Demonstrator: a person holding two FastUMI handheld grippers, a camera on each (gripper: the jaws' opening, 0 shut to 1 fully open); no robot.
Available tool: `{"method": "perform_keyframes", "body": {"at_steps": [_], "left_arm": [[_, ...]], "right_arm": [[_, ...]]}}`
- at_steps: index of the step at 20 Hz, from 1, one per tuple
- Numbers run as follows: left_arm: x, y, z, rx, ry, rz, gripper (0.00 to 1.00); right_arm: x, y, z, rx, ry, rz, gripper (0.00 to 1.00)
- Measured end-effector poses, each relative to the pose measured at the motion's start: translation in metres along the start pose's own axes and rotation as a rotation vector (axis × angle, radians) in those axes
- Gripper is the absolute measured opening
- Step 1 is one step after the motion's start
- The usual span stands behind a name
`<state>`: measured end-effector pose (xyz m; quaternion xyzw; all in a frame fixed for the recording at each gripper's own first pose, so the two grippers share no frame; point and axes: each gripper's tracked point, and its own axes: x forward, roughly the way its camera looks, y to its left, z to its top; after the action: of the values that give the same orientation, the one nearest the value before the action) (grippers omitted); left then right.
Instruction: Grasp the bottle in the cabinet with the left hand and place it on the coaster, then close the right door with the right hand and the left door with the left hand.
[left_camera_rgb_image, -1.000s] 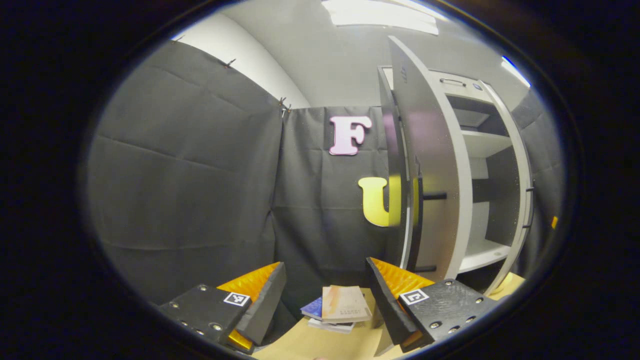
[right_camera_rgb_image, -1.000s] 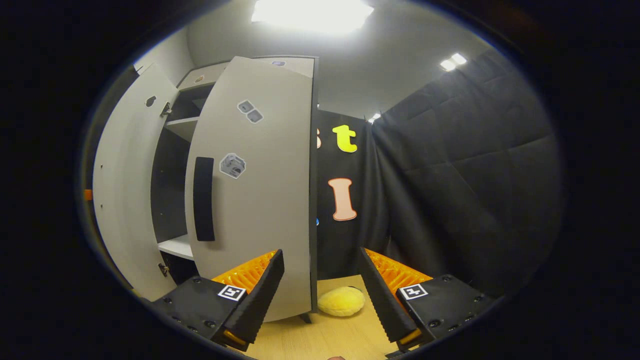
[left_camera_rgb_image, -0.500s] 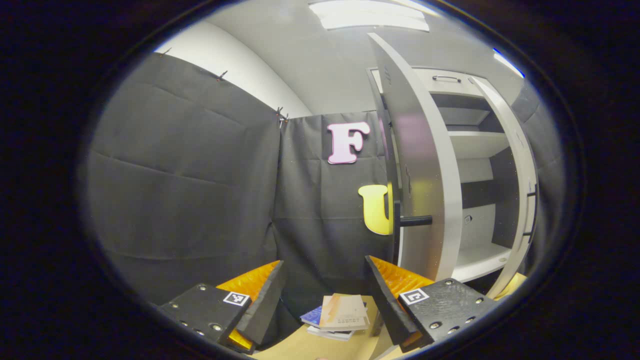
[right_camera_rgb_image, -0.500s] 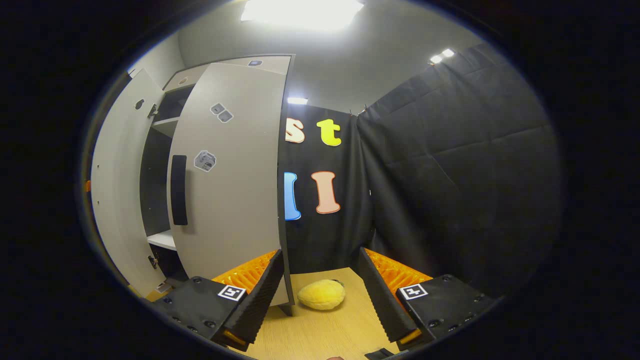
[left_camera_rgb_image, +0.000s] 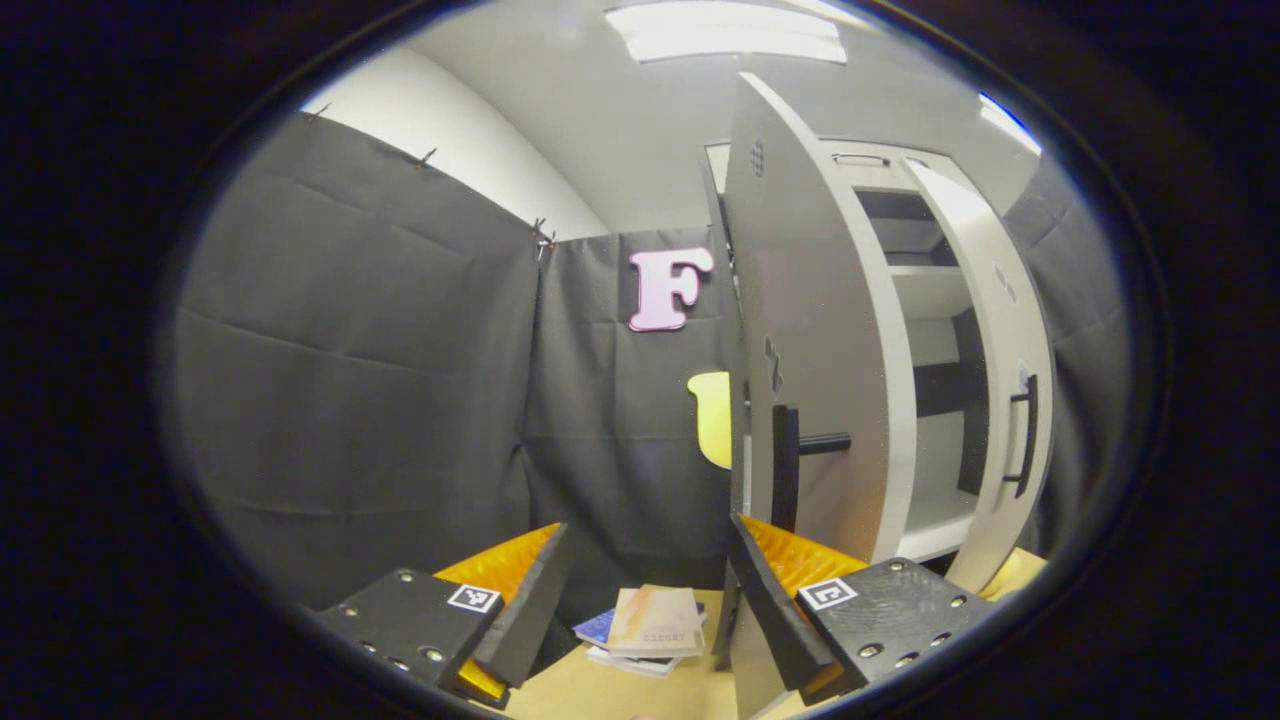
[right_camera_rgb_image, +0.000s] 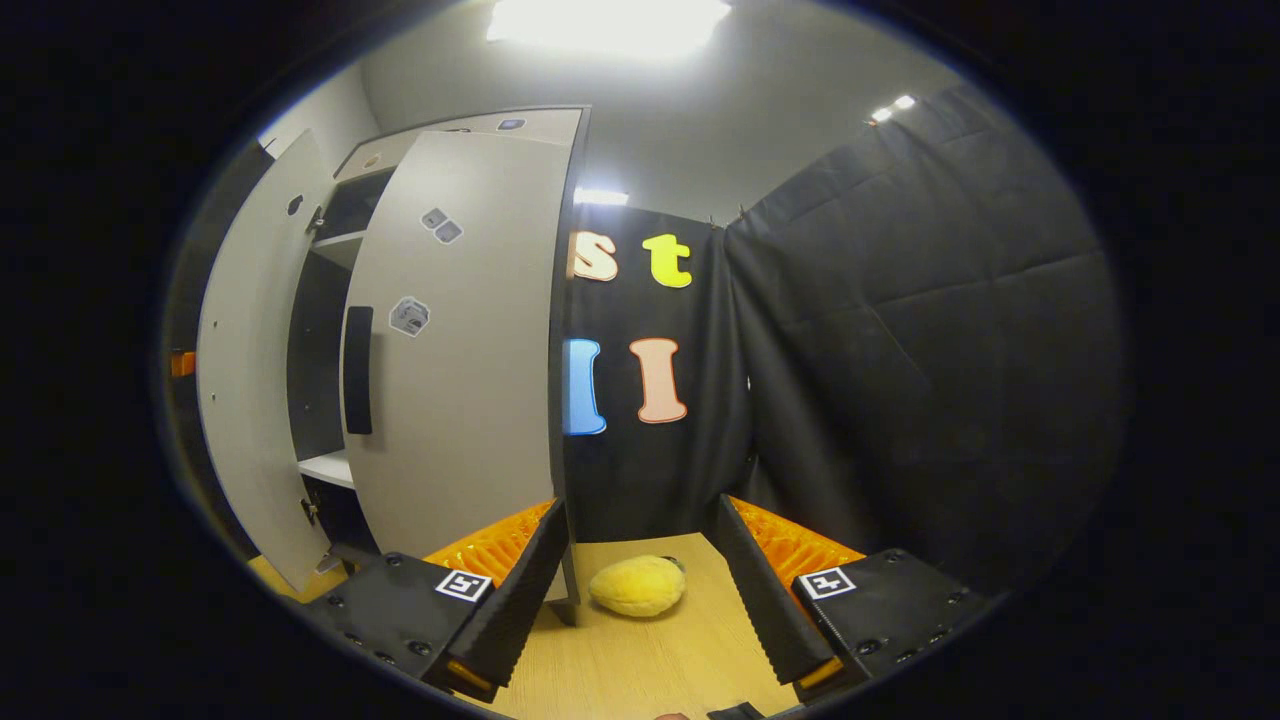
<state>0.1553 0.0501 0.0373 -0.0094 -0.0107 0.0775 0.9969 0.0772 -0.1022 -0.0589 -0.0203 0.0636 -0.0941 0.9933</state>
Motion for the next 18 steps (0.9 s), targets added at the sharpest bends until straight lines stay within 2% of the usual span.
{"method": "perform_keyframes", "body": {"at_steps": [5, 14, 15, 17, 18], "left_arm": [[0.000, -0.031, 0.003, -0.014, -0.011, -0.029, 0.99], [0.014, -0.110, 0.000, -0.045, -0.029, -0.148, 0.99], [0.019, -0.120, -0.002, -0.039, -0.032, -0.154, 0.99], [0.030, -0.141, -0.002, -0.031, -0.038, -0.174, 0.99], [0.032, -0.151, -0.004, -0.027, -0.034, -0.182, 0.99]], "right_arm": [[-0.007, -0.021, -0.003, 0.000, 0.006, -0.015, 0.96], [-0.023, -0.048, -0.004, 0.004, 0.015, -0.065, 0.95], [-0.025, -0.050, -0.005, 0.007, 0.017, -0.069, 0.92], [-0.032, -0.055, -0.008, 0.010, 0.024, -0.076, 0.92], [-0.034, -0.056, -0.010, 0.012, 0.027, -0.077, 0.95]]}}
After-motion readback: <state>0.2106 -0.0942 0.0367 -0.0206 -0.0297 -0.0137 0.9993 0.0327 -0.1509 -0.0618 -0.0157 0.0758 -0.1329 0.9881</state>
